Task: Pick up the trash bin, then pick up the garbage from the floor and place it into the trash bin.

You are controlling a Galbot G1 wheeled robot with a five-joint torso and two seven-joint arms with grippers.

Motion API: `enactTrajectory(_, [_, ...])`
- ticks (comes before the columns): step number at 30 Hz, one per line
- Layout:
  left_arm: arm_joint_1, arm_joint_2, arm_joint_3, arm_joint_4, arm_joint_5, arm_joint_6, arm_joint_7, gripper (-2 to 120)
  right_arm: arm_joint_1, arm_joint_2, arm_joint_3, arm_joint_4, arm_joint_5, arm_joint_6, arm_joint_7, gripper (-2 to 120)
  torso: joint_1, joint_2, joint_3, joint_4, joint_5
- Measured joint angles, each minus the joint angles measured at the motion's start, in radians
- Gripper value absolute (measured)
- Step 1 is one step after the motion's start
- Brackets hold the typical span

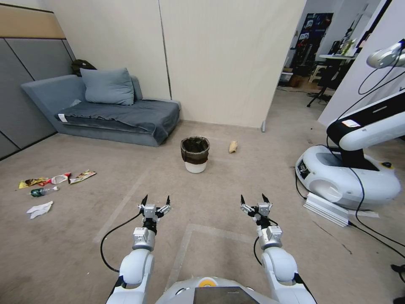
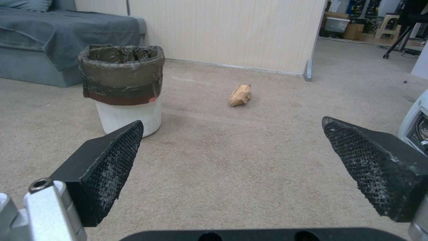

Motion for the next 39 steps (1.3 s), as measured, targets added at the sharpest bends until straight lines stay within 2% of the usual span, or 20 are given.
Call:
enactTrajectory(11, [0.000, 0.000, 0.000, -0.001, 0.000, 0.000, 0.000, 100, -0.001, 0.000, 0.000, 0.001, 0.000, 0.000, 0.000, 100, 0.000, 0.000, 0.000, 0.0000, 0.0000])
enactTrajectory(15, [0.005, 0.001, 0.001, -0.032, 0.000, 0.027, -0.012, 100, -0.023, 0.009, 0.000, 0.051, -0.013, -0.003, 0.003, 100, 0.000, 0.000, 0.000, 0.0002, -0.0002])
enactTrajectory(18, [0.021, 0.006, 0.005, -0.140, 0.002, 0.123, -0.053, 100, -0.073, 0.031, 0.004, 0.164, -0.046, -0.011, 0.014, 100, 0.000, 0.000, 0.000, -0.0001, -0.0002])
enactTrajectory(19, [0.021, 0.006, 0.005, -0.140, 0.002, 0.123, -0.053, 100, -0.073, 0.031, 0.004, 0.164, -0.046, -0.011, 0.014, 100, 0.000, 0.000, 0.000, -0.0001, -0.0002])
enactTrajectory(21, [0.034, 0.011, 0.008, -0.229, 0.004, 0.203, -0.088, 100, -0.110, 0.048, 0.006, 0.250, -0.071, -0.017, 0.023, 100, 0.000, 0.000, 0.000, 0.0000, 0.0000])
enactTrajectory(22, [0.034, 0.011, 0.008, -0.229, 0.004, 0.203, -0.088, 100, -0.110, 0.048, 0.006, 0.250, -0.071, -0.017, 0.023, 100, 0.000, 0.000, 0.000, 0.0000, 0.0000])
enactTrajectory(24, [0.046, 0.015, 0.011, -0.307, 0.006, 0.273, -0.119, 100, -0.145, 0.064, 0.009, 0.328, -0.094, -0.023, 0.030, 100, 0.000, 0.000, 0.000, 0.0000, 0.0000])
enactTrajectory(25, [0.046, 0.015, 0.011, -0.307, 0.006, 0.273, -0.119, 100, -0.145, 0.064, 0.009, 0.328, -0.094, -0.023, 0.030, 100, 0.000, 0.000, 0.000, 0.0000, 0.0000])
enactTrajectory(28, [0.061, 0.020, 0.015, -0.410, 0.009, 0.366, -0.158, 100, -0.192, 0.085, 0.012, 0.434, -0.125, -0.031, 0.040, 100, 0.000, 0.000, 0.000, 0.0000, 0.0000])
enactTrajectory(29, [0.061, 0.020, 0.015, -0.410, 0.009, 0.366, -0.158, 100, -0.192, 0.085, 0.012, 0.434, -0.125, -0.031, 0.040, 100, 0.000, 0.000, 0.000, 0.0000, 0.0000])
enactTrajectory(32, [0.077, 0.024, 0.022, -0.499, 0.014, 0.457, -0.200, 100, -0.236, 0.104, 0.015, 0.505, -0.154, -0.038, 0.050, 100, 0.000, 0.000, 0.000, -0.0001, 0.0002])
enactTrajectory(35, [0.089, 0.020, 0.046, -0.510, 0.021, 0.492, -0.212, 100, -0.247, 0.108, 0.016, 0.511, -0.162, -0.040, 0.053, 100, 0.000, 0.000, 0.000, 0.0000, -0.0004])
enactTrajectory(39, [0.091, 0.018, 0.051, -0.511, 0.024, 0.494, -0.217, 100, -0.249, 0.108, 0.016, 0.511, -0.161, -0.036, 0.053, 100, 0.000, 0.000, 0.000, 0.0000, -0.0002])
